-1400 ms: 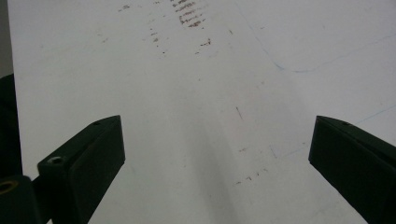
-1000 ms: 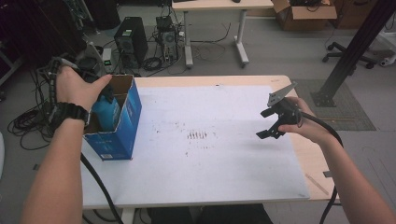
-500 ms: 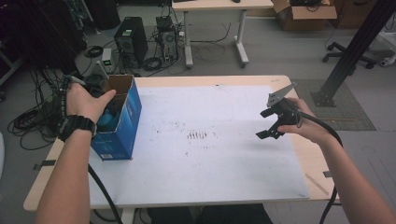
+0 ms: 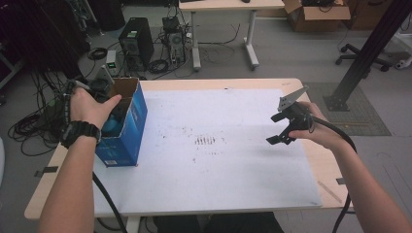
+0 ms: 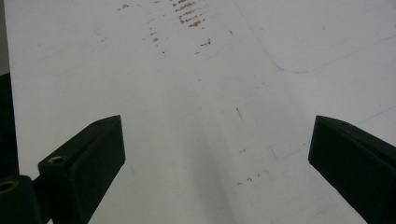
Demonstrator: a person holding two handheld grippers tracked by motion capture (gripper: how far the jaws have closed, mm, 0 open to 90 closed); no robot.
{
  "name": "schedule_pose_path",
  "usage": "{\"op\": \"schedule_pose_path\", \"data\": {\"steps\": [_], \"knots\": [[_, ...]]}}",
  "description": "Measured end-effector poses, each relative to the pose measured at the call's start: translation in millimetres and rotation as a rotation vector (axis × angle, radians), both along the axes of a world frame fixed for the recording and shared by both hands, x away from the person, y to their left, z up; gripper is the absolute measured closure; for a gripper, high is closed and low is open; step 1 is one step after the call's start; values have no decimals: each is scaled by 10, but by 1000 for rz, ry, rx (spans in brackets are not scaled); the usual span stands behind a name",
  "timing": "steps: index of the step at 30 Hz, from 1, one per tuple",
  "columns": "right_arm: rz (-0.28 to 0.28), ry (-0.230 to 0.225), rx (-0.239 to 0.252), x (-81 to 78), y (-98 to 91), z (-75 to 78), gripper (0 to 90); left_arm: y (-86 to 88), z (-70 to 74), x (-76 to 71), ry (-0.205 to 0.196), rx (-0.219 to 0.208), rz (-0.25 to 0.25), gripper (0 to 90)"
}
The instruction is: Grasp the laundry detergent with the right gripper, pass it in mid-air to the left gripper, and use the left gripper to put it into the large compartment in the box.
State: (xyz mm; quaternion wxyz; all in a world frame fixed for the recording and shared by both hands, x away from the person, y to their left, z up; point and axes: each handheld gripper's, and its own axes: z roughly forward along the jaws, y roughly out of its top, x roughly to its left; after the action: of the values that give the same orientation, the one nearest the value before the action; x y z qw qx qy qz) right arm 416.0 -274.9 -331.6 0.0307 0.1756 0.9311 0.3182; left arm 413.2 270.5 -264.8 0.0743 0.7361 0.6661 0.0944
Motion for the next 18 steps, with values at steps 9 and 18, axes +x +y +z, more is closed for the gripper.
{"op": "schedule_pose_path", "data": {"steps": [9,18], "knots": [[0,-1,0,-14,-7,18,37,-27,-5,-11,8,14,-7,375],[-1,-3,-3,-32,-14,21,37,-71,3,-3,10,76,-9,315]]}}
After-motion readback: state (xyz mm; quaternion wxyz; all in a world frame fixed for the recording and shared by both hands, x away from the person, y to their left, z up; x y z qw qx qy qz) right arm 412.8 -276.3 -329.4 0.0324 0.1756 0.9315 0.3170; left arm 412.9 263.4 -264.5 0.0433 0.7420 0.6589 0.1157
